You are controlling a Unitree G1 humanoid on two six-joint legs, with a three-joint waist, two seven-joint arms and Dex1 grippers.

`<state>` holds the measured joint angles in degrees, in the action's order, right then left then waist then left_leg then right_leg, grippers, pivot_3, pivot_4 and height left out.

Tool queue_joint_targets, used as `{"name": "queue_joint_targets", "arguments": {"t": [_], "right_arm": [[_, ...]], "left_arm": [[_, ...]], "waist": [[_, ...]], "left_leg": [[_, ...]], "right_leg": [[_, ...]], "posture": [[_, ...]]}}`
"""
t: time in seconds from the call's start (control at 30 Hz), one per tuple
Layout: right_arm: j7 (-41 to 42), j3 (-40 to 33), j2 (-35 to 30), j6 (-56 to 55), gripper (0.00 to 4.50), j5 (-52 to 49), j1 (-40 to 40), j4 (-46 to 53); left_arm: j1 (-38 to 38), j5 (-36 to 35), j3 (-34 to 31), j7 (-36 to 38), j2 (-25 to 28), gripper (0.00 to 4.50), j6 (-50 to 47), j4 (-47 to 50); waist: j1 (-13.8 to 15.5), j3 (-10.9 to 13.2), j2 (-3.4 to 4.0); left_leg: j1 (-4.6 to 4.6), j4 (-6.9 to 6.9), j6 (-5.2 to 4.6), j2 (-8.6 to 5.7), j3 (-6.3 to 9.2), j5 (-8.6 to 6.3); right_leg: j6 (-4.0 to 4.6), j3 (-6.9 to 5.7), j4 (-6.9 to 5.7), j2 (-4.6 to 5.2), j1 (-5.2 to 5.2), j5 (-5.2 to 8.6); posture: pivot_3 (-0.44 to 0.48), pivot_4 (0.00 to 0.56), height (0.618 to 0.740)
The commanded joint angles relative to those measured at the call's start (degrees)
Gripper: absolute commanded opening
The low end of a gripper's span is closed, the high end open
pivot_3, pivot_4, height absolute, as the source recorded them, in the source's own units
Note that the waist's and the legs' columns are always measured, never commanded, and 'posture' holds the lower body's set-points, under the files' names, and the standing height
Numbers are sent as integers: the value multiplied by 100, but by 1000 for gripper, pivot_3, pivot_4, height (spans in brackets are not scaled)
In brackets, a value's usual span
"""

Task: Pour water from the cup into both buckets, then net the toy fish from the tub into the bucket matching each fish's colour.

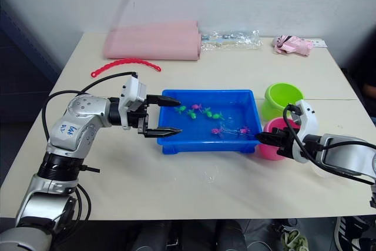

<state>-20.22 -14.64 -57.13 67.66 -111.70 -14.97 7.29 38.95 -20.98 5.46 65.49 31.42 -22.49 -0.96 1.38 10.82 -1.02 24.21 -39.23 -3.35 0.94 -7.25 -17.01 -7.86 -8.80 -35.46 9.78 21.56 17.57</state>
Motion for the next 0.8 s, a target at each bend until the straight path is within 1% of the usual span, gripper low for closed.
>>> {"name": "queue_joint_targets", "arguments": {"t": [0.03,0.2,0.53,0.67,0.8], "right_arm": [[59,-164,131,-1,0,-130,5,262],[55,-220,240,15,0,-130,100,320],[314,-191,-235,256,0,-130,145,104],[305,-146,-517,334,0,-130,61,-79],[290,84,-1059,239,0,-130,-24,236]], "left_arm": [[46,-34,-51,-34,-38,4474,120,34],[58,-27,-55,-49,-49,4474,165,-3],[32,-21,-45,-102,-101,4474,223,-14],[48,-18,-46,-109,-101,4474,237,-42],[55,-24,-49,-110,-95,4474,227,-36]], "waist": [[-3,0,0],[5,0,0],[-2,1,2],[5,1,2],[-3,5,9]], "left_leg": [[0,0,0,0,0,0],[0,1,0,-1,0,0],[0,3,0,0,1,0],[0,3,0,0,1,0],[1,3,0,0,1,0]], "right_leg": [[0,0,0,0,0,0],[0,0,1,0,0,0],[0,-1,3,0,0,0],[0,-1,3,0,0,0],[0,-2,4,0,0,0]], "posture": [[0,150,738],[0,150,738],[0,150,738],[0,150,738],[0,150,738]]}}
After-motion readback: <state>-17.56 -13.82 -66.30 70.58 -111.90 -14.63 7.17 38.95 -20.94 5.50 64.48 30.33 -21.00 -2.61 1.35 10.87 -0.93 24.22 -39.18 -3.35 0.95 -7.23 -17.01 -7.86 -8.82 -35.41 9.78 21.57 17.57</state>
